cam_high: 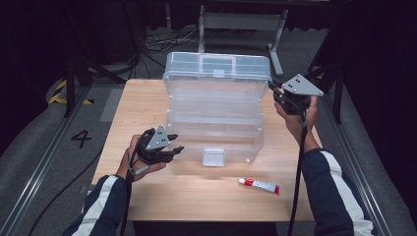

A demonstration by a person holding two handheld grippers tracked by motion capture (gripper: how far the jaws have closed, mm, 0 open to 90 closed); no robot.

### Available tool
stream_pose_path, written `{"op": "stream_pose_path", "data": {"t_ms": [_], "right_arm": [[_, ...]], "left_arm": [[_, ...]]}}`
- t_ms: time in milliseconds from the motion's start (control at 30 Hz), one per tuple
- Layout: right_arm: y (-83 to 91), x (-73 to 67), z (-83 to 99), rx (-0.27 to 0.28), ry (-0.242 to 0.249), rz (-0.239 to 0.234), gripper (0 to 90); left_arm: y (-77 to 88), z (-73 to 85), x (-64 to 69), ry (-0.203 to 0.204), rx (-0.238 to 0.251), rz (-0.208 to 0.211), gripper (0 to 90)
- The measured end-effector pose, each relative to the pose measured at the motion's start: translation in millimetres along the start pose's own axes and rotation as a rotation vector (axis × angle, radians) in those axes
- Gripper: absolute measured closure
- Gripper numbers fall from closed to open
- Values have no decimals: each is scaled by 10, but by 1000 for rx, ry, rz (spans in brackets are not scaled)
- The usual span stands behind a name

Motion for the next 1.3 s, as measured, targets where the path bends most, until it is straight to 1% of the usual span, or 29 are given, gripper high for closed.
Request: {"op": "stream_pose_path", "data": {"t_ms": [33,67,167,200,267,367,400,433,467,567,633,667,733,967,1100,1300], "right_arm": [[0,0,0,0,0,0,818],[-6,4,-2,-1,0,2,819],[-31,26,-12,-3,2,8,823],[-37,28,-14,-2,-1,8,824],[-48,33,-15,-5,5,16,827],[-67,44,-25,-6,5,20,829],[-74,51,-27,-8,6,22,830],[-74,51,-27,-8,6,22,830],[-79,55,-29,-9,8,25,832],[-110,70,-42,-16,10,34,835],[-128,81,-53,-22,18,41,838],[-135,86,-54,-22,16,44,839],[-149,92,-55,-25,24,52,841],[-204,133,-74,-41,8,46,843],[-235,163,-82,-51,5,45,844],[-296,206,-95,-62,-13,35,845]], "left_arm": [[0,0,0,0,0,0,540],[-23,0,10,3,-2,16,540],[-61,-4,25,-2,-10,40,589],[-73,-6,24,-4,-14,39,601],[-92,-5,36,-1,-17,57,609],[-104,-3,37,-5,-19,65,622],[-109,6,45,-7,-26,81,639],[-109,6,45,-7,-26,81,654],[-114,17,46,-13,-35,82,654],[-107,19,37,-13,-36,94,663],[-101,19,33,-22,-38,98,671],[-97,19,32,-33,-40,103,678],[-93,18,31,-52,-42,99,689],[-90,23,24,-73,-45,103,697],[-88,24,20,-73,-42,112,703],[-90,24,12,-74,-41,122,708]]}}
Point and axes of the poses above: each handheld gripper's, and its own axes: y roughly backward along the jaws, z roughly out of its underside, x roughly to its right, the point moved 8 cm from there along -y, roughly forward along the jaws, and after that the axes turned 4 degrees about -z, right-handed, at the moved point
